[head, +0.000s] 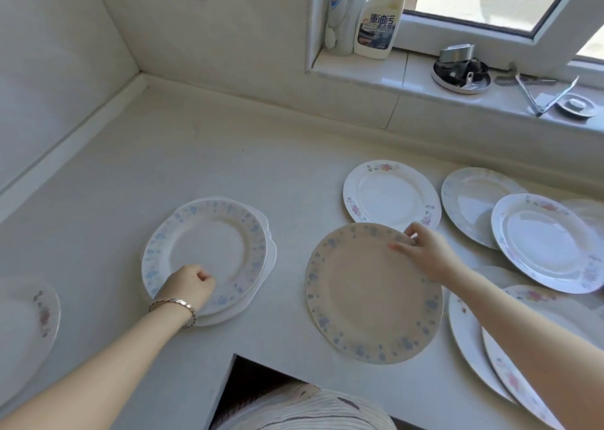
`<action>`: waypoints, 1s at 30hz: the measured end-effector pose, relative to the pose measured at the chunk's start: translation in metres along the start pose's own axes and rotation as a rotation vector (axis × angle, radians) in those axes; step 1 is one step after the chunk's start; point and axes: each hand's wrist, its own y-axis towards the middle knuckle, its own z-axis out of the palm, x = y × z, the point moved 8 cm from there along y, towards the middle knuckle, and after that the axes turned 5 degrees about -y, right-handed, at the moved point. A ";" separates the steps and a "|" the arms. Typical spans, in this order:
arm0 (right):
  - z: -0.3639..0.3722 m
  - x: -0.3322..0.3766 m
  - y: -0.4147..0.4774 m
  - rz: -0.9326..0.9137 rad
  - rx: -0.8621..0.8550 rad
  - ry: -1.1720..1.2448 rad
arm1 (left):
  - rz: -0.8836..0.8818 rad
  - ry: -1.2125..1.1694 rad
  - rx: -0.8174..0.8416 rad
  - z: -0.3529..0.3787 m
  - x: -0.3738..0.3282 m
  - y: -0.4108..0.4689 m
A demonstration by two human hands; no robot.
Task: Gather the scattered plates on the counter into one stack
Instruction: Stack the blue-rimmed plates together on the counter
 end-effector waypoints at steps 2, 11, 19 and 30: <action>-0.008 0.029 -0.006 -0.065 -0.020 0.054 | -0.031 -0.032 -0.036 -0.010 0.014 0.000; 0.005 0.109 -0.023 0.000 -0.039 0.607 | -0.172 -0.132 -0.095 -0.038 0.092 -0.007; 0.125 0.134 -0.015 0.219 0.109 0.744 | -0.301 -0.175 -0.122 -0.043 0.154 -0.017; 0.180 0.166 -0.012 0.216 0.047 0.725 | -0.385 -0.271 -0.134 -0.038 0.192 -0.030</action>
